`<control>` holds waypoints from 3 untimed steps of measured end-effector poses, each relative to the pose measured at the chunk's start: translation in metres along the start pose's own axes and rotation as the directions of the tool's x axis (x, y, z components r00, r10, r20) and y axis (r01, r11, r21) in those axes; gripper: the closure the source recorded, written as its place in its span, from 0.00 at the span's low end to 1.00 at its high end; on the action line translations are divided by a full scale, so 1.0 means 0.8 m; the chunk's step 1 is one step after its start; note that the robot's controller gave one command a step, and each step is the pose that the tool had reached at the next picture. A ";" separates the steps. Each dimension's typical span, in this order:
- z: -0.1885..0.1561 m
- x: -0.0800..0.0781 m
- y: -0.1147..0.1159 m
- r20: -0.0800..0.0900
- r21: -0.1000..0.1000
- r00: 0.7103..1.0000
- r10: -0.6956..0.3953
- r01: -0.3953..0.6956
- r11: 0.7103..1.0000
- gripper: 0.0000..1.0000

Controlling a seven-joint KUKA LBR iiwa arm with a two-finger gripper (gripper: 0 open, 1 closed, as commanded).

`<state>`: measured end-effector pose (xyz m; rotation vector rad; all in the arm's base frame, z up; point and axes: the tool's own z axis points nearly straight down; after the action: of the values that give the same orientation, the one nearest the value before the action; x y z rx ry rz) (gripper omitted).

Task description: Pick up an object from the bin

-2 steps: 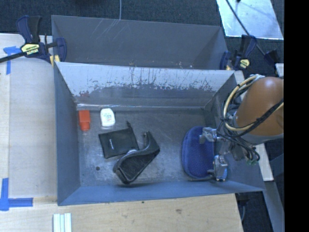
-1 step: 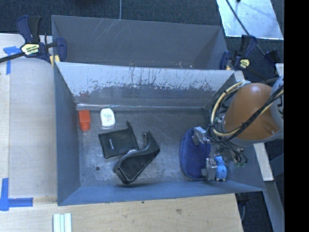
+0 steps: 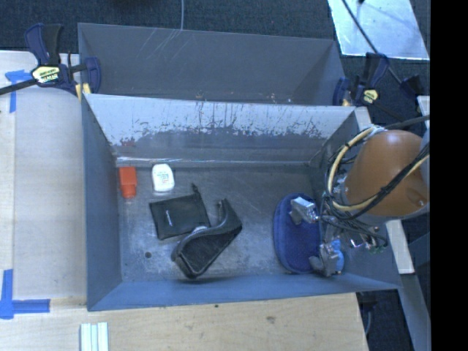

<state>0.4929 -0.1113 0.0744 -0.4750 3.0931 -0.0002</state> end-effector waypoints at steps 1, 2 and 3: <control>-0.002 0.004 -0.001 -0.013 -0.001 1.000 -0.002 0.002 1.000 1.00; -0.221 -0.114 -0.034 0.002 0.005 1.000 0.003 -0.003 1.000 1.00; -0.214 -0.111 -0.032 -0.008 -0.001 1.000 0.004 -0.004 1.000 0.00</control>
Offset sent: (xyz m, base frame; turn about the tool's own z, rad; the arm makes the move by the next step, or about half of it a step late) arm 0.0000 0.0000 0.0000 0.0000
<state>0.5830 -0.1097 0.2467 -0.4693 3.1024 -0.0008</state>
